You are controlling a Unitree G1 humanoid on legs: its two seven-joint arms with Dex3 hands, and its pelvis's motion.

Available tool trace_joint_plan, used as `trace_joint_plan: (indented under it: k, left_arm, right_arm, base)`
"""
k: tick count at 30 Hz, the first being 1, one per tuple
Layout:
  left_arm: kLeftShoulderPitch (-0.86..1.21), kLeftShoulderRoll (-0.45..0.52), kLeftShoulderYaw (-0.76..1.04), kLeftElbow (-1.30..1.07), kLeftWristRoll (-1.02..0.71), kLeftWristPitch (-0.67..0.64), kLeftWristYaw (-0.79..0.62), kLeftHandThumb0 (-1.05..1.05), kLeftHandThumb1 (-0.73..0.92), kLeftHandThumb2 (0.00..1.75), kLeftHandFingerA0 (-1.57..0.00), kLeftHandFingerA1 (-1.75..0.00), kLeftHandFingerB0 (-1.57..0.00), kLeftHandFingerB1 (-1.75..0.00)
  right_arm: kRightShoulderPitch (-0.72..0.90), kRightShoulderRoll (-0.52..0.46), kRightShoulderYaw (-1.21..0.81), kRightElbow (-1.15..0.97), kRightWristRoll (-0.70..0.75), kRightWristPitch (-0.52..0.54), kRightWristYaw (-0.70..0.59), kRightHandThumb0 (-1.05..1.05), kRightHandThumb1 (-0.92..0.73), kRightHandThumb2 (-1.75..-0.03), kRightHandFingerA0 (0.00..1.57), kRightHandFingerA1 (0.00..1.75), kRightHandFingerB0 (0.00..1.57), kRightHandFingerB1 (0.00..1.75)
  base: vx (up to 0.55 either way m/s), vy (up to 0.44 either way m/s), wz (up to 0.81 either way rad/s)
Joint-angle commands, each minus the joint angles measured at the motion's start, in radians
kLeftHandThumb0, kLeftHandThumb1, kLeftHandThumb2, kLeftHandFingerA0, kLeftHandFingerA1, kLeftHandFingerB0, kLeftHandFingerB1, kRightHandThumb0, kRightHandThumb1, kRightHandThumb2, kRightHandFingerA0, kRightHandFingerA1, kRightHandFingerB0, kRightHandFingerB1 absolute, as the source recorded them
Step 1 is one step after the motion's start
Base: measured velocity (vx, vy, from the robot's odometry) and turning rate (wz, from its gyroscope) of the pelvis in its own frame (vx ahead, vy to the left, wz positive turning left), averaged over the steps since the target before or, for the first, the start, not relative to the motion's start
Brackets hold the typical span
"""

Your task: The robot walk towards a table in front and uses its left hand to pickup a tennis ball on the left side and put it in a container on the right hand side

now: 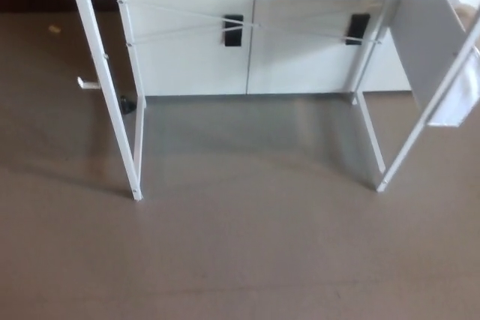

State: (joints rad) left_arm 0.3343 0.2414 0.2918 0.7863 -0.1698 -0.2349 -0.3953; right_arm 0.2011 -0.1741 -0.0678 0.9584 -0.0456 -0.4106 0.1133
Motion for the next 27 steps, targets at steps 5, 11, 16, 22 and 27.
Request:
trace_joint_plan:
  k: [5,11,16,22,27]
  left_arm:
    - [0.001,0.013,-0.003,-0.016,-0.004,0.005,0.004,-0.2,0.66,0.6,-0.43,-0.37,-0.32,-0.33]
    - [-0.001,0.01,0.001,-0.025,-0.009,0.012,0.009,-0.2,0.65,0.59,-0.45,-0.37,-0.33,-0.33]
    - [-0.004,0.009,0.004,-0.027,-0.015,0.018,0.006,-0.22,0.67,0.61,-0.43,-0.38,-0.32,-0.33]
    - [-0.001,0.012,0.002,-0.035,-0.008,0.021,0.016,-0.19,0.66,0.59,-0.44,-0.37,-0.32,-0.33]
    - [0.019,0.015,-0.002,-0.016,-0.003,0.002,0.004,-0.2,0.66,0.59,-0.44,-0.37,-0.32,-0.33]
  right_arm:
    - [-0.004,-0.011,0.0,-0.01,-0.006,0.006,-0.018,-0.6,-0.65,-0.59,0.41,0.78,0.17,0.35]
    - [-0.008,-0.014,0.006,-0.014,-0.012,0.002,-0.023,-0.63,-0.5,-0.94,0.4,0.74,0.11,0.48]
    - [-0.02,-0.015,0.005,0.003,-0.012,0.0,-0.028,-0.62,-0.68,-0.59,0.41,0.8,0.17,0.36]
    - [-0.018,-0.018,0.011,0.006,-0.016,0.0,-0.031,-0.63,-0.68,-0.61,0.4,0.77,0.18,0.36]
    - [0.018,-0.013,0.0,0.002,-0.001,-0.014,-0.015,-0.62,-0.67,-0.59,0.4,0.79,0.18,0.35]
  base:
    - [0.3,-0.073,0.07]
    - [0.34,-0.054,0.08]
    - [0.23,0.07,-0.15]
    - [0.32,0.217,-0.16]
    - [0.25,0.155,0.06]
